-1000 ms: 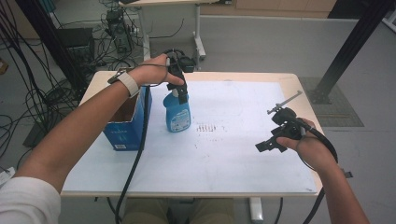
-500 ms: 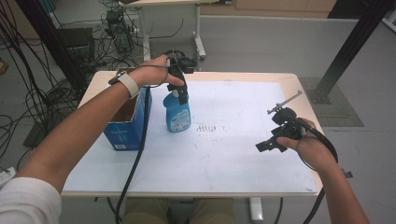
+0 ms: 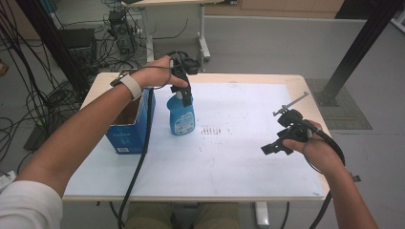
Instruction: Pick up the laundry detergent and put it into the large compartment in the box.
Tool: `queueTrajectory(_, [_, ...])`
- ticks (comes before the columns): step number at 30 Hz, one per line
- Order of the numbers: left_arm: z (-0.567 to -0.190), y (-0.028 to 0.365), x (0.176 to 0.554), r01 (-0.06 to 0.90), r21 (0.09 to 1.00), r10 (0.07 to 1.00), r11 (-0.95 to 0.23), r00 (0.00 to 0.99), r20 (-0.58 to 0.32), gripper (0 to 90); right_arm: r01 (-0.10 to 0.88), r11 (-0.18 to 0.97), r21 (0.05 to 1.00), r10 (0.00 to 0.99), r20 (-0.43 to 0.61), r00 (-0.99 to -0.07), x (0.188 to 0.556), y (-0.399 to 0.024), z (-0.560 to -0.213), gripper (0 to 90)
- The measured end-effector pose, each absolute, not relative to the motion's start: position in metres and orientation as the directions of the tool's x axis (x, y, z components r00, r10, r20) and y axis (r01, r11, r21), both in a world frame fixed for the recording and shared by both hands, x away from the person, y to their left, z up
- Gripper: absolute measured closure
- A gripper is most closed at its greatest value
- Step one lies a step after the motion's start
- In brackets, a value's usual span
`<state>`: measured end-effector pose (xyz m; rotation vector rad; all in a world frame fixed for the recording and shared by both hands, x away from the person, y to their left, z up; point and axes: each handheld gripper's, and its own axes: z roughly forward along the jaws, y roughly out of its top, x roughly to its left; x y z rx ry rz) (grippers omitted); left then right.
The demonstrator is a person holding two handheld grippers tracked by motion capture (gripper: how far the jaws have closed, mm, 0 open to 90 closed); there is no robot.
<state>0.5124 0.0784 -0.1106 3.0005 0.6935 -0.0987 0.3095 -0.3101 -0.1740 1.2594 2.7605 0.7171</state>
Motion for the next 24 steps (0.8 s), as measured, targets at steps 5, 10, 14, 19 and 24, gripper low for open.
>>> queueTrajectory(5, [-0.1106, 0.0792, 0.5125, 0.443, 0.046, 0.439, -0.895, 0.895, -0.078, 7.7, 0.709, 0.568, 0.417, 0.72, 0.165, -0.674, 0.3099, -0.309, -0.1739, 8.9])
queueTrajectory(10, [-0.11, 0.079, 0.5132, 0.441, 0.044, 0.437, -0.896, 0.896, -0.079, 7.7, 0.709, 0.569, 0.417, 0.72, 0.165, -0.675, 0.3098, -0.3094, -0.1741, 8.9])
queueTrajectory(14, [-0.1104, 0.079, 0.5138, 0.439, 0.042, 0.435, -0.897, 0.897, -0.08, 7.7, 0.71, 0.568, 0.417, 0.721, 0.165, -0.673, 0.3094, -0.31, -0.1745, 8.9])
queueTrajectory(19, [-0.1104, 0.0792, 0.5138, 0.439, 0.044, 0.435, -0.897, 0.897, -0.081, 7.7, 0.709, 0.568, 0.417, 0.721, 0.164, -0.673, 0.3092, -0.3105, -0.1743, 8.9])
queueTrajectory(24, [-0.1102, 0.0793, 0.5135, 0.442, 0.047, 0.437, -0.896, 0.895, -0.084, 7.7, 0.71, 0.568, 0.416, 0.721, 0.165, -0.673, 0.3094, -0.3105, -0.1743, 8.9])
